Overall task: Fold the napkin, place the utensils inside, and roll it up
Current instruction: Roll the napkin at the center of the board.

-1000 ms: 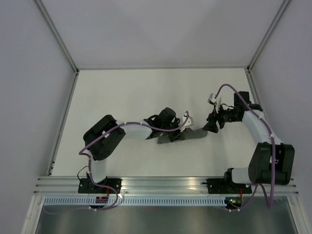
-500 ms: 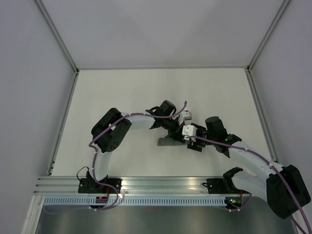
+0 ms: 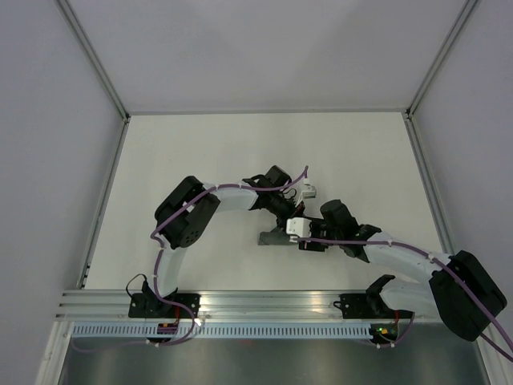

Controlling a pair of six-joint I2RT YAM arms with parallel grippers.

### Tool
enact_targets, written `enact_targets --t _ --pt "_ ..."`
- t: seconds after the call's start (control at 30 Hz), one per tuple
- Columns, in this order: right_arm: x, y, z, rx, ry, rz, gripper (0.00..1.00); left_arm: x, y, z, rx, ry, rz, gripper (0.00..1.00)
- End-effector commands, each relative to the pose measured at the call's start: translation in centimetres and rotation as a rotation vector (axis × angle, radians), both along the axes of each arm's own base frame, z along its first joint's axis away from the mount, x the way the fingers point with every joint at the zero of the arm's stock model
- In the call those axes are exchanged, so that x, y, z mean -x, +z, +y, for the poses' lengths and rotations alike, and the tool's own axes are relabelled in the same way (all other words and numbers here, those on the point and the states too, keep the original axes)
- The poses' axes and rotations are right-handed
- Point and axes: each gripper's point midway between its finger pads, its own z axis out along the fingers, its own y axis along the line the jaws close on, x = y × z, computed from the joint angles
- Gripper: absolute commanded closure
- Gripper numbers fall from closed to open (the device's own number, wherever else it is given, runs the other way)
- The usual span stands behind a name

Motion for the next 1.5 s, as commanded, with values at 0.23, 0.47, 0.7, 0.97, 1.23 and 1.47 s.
enact_targets --t 0.23,0.47,0.7,0.97,1.23,1.47 --pt "-0.2 -0.7 -0.4 0.069 0.001 0.039 0.74 1.4 -5.1 3.9 -0.283 0.089 0.091 0.69" --pt "0.9 -1.8 -0.8 0.117 0.032 0.12 0.82 0.2 -2.0 2.7 -0.193 0.13 0.035 0.61" --pt "1.5 -2.4 -0.9 0.139 0.053 0.179 0.83 -2.1 0.8 2.7 -0.138 0.21 -0.042 0.57" --pt "2.3 -2.8 -1.3 0.159 0.082 0.288 0.83 -4.8 4.3 3.7 -0.042 0.351 -0.107 0.56" --pt "2.1 -2.8 -2.1 0.158 0.082 0.448 0.85 -7.7 9.9 5.3 0.126 0.572 -0.31 0.56" --pt "1.8 -2.8 -2.0 0.141 0.093 0.591 0.84 -8.6 14.0 10.6 0.319 0.875 -0.574 0.56"
